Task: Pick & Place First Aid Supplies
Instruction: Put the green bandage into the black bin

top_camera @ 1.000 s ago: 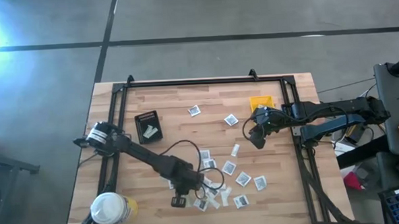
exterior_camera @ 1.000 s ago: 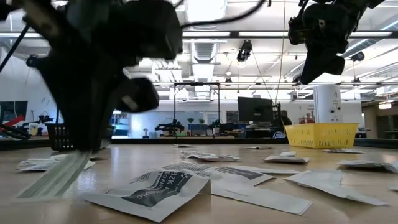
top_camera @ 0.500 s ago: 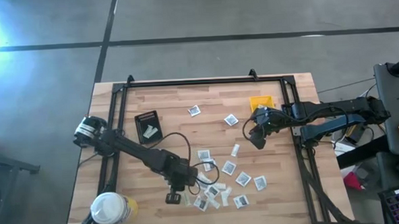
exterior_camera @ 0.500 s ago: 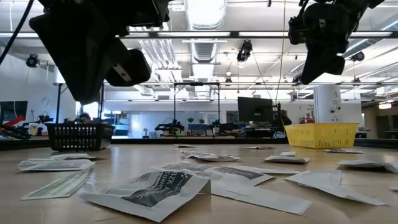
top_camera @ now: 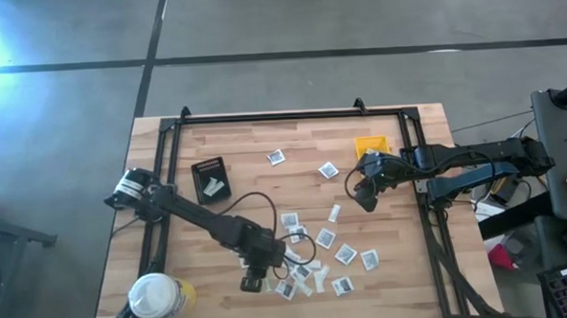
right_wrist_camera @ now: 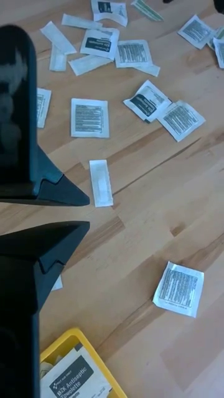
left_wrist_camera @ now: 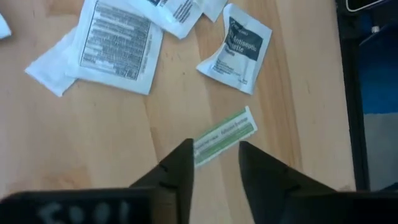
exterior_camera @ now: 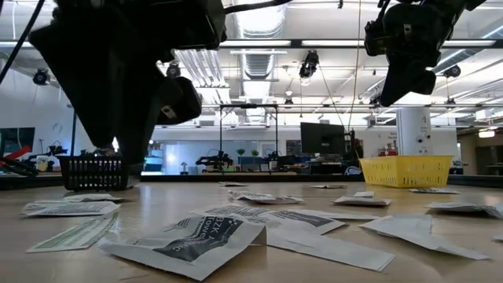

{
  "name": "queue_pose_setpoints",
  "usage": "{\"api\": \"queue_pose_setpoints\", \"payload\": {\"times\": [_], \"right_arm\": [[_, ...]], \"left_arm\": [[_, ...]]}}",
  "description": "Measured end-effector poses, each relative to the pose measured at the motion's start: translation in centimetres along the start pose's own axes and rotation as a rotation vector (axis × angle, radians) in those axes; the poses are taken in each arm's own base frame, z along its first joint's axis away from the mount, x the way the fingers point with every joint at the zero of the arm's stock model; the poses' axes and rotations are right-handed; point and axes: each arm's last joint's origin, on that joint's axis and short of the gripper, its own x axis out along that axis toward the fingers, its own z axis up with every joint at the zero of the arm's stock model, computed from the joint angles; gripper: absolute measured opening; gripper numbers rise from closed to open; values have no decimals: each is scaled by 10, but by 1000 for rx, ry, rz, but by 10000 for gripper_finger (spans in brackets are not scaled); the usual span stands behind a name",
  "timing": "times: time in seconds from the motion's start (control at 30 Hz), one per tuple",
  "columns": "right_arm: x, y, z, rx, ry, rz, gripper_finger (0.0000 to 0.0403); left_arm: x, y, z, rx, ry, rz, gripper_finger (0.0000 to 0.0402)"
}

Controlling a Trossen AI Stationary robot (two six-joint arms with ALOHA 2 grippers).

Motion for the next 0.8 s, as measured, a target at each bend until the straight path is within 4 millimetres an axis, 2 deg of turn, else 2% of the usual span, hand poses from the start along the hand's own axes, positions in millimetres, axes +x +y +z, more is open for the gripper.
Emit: {"api": "queue_pose_setpoints", "payload": {"times": [0.13,0.3,0.8], "right_arm": [[0,0,0,-4,0,0,48],[0,0,0,-8,0,0,48],[0,0,0,-27,0,0,48]], "left_arm": [[-12,-5,7,-10,27,4,149],[-15,-8,12,-8,21,7,151],[23,-3,7,-6,117,58,151]]}}
